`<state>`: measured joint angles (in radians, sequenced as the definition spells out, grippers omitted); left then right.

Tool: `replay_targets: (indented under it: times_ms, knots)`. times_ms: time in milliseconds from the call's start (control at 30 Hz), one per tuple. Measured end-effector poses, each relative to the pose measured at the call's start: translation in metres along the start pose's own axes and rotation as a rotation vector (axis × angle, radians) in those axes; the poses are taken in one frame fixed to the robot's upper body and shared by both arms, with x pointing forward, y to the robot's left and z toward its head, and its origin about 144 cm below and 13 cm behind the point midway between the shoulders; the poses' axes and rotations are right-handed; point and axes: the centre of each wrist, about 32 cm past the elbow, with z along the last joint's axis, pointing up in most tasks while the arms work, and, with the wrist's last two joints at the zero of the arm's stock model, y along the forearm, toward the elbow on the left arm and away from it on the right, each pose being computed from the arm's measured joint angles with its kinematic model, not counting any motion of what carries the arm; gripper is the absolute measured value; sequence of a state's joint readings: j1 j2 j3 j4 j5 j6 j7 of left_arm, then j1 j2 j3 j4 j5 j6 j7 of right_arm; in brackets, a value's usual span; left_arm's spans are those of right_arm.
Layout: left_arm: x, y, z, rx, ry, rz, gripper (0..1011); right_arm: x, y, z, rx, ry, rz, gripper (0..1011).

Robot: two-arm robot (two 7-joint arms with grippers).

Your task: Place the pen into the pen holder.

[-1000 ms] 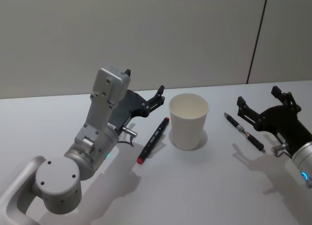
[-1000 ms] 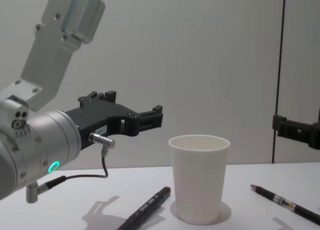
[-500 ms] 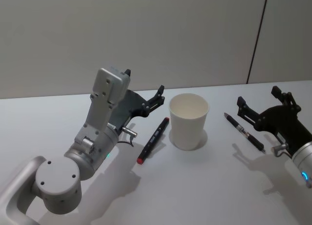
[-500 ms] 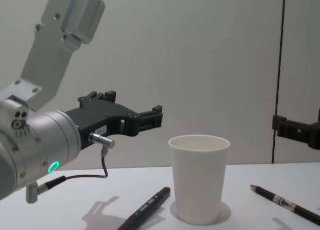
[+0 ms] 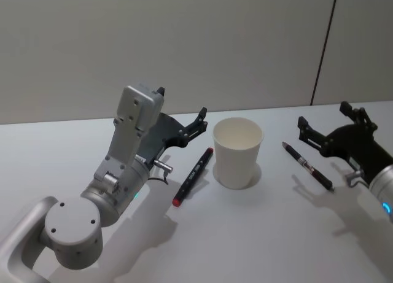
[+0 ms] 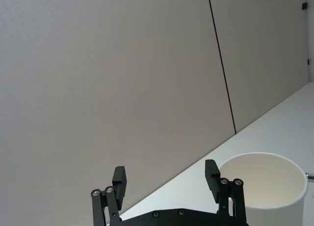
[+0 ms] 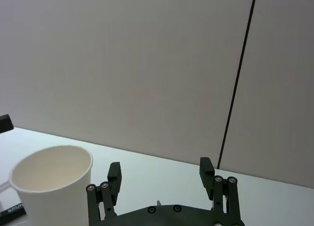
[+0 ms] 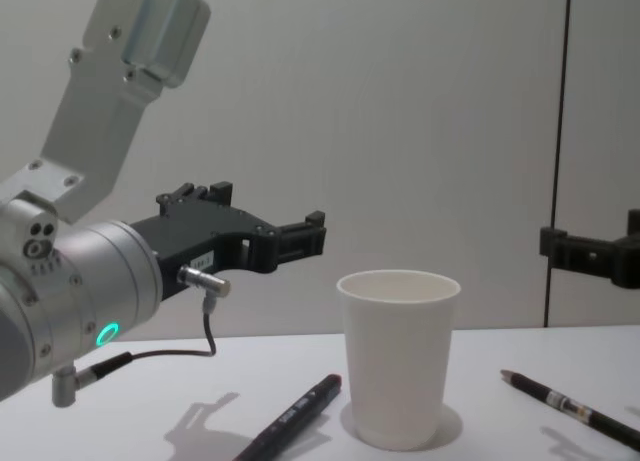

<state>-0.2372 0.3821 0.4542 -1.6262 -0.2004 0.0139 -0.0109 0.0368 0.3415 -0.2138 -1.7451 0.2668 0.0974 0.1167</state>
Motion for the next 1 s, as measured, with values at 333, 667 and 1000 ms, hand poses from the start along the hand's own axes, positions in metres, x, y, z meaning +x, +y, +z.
replay_targets:
  times_ms: [333, 667, 1000]
  knots:
    - [0.0, 0.0, 0.0, 0.0, 0.0, 0.0, 1001, 0.036, 0.029, 0.017, -0.107, -0.045, 0.061, 1001]
    - [0.0, 0.0, 0.0, 0.0, 0.0, 0.0, 1001, 0.068, 0.057, 0.03, -0.243, -0.021, 0.115, 1002]
    - [0.0, 0.0, 0.0, 0.0, 0.0, 0.0, 1001, 0.084, 0.082, 0.041, -0.377, 0.036, 0.167, 1001]
